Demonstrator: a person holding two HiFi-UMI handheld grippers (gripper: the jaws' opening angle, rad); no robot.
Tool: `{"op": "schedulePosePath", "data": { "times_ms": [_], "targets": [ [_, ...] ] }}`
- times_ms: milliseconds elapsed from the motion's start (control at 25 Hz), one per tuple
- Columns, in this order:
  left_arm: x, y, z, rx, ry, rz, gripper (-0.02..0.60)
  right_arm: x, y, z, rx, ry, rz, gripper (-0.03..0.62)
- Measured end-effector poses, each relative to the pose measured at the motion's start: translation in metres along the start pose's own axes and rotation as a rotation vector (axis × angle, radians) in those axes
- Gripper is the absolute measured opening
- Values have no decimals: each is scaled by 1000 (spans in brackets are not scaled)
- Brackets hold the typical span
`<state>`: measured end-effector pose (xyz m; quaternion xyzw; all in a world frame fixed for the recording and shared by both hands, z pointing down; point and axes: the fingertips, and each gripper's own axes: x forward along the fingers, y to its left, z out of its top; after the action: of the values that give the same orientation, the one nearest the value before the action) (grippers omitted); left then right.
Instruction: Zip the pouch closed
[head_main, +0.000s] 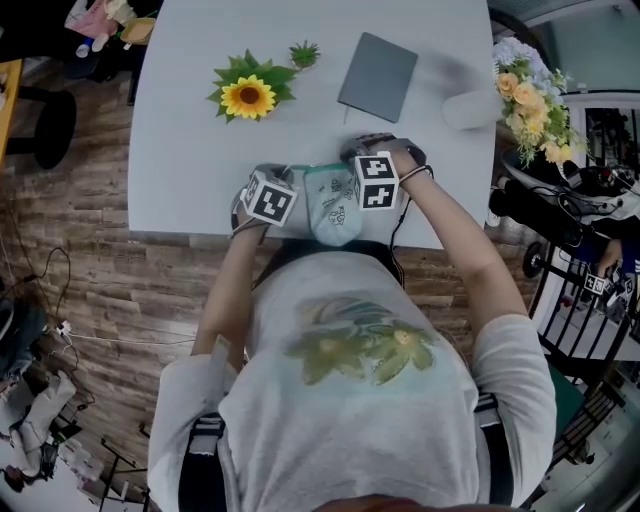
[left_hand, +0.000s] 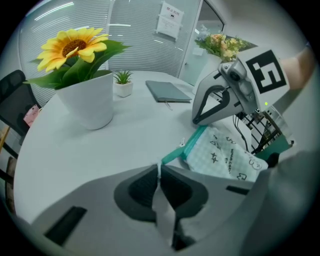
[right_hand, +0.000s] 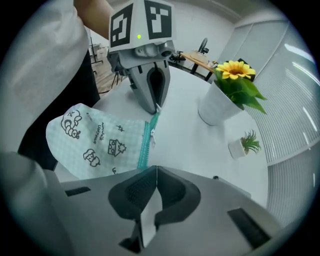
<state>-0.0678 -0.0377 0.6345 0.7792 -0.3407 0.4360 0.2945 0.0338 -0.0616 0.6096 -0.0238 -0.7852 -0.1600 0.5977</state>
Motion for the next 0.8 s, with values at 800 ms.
{"op": "schedulePosePath", "data": {
  "times_ms": [800],
  "targets": [
    [1, 0, 1, -27, 4, 4, 23, 29, 2, 56, -209, -30, 49, 66]
  ]
}}
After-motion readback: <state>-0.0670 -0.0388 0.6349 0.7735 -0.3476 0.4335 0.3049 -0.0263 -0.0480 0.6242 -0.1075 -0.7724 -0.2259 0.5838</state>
